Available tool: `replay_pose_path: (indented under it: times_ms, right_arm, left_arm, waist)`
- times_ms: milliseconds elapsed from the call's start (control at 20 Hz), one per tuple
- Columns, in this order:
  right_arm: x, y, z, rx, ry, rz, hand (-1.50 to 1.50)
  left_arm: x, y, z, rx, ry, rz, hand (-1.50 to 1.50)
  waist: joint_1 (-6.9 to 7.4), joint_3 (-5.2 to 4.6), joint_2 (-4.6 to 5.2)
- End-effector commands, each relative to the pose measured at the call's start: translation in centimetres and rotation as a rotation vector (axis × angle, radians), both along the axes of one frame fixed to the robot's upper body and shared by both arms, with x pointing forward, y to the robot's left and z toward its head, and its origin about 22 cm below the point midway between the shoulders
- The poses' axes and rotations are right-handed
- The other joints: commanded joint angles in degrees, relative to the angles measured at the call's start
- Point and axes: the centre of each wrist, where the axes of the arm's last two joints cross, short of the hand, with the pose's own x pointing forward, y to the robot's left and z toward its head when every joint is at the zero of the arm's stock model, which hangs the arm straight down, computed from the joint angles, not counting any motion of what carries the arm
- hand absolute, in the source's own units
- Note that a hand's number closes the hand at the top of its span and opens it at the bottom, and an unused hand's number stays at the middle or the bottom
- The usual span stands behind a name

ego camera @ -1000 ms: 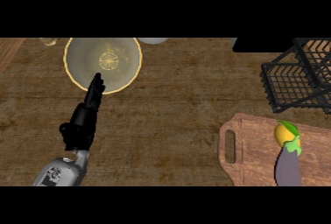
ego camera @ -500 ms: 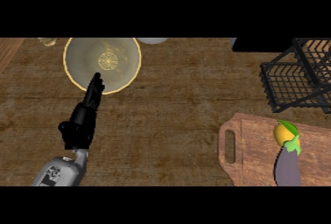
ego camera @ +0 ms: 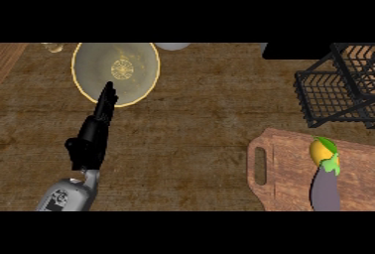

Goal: Pick the lemon from the cutting board and place it in the tiered basket

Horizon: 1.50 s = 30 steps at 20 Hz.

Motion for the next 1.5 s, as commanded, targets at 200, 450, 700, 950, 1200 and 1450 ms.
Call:
replay_pose_path:
  times_ms: [200,450,700,950,1200,1450]
  right_arm:
    - [0.2,-1.8,-3.9,-0.053,-0.020,0.226,-1.50]
    - [3.2,-2.1,-4.6,-0.038,-0.054,0.192,-1.50]
    - [4.2,-3.2,-4.7,-0.043,-0.042,0.111,-1.50]
    - [4.8,-3.4,-8.8,-0.040,0.002,0.109,-1.50]
    - [5.7,-3.7,-9.2,-0.052,0.037,0.108,-1.50]
    - [4.7,-3.8,-10.9,-0.006,0.038,0.149,-1.50]
  left_arm:
    - [-1.8,-0.9,-0.9,-0.015,0.008,-0.004,0.00]
    - [0.3,0.0,-1.1,0.010,-0.003,-0.018,0.00]
    - [-0.8,-0.2,-1.2,-0.001,-0.003,0.002,0.00]
    - [-0.3,-0.3,-2.0,-0.005,0.006,0.010,0.00]
    - [-0.9,-2.0,-1.1,0.007,0.004,-0.001,0.00]
    - [0.2,0.1,-1.1,0.005,0.007,-0.001,0.00]
  waist:
    - [0.00,-0.13,-0.16]
    - [0.34,-0.19,0.04]
    - [-0.03,-0.20,-0.12]
    - [-0.14,-0.20,-0.09]
    - [0.24,-0.18,-0.07]
    - [-0.33,-0.19,-0.12]
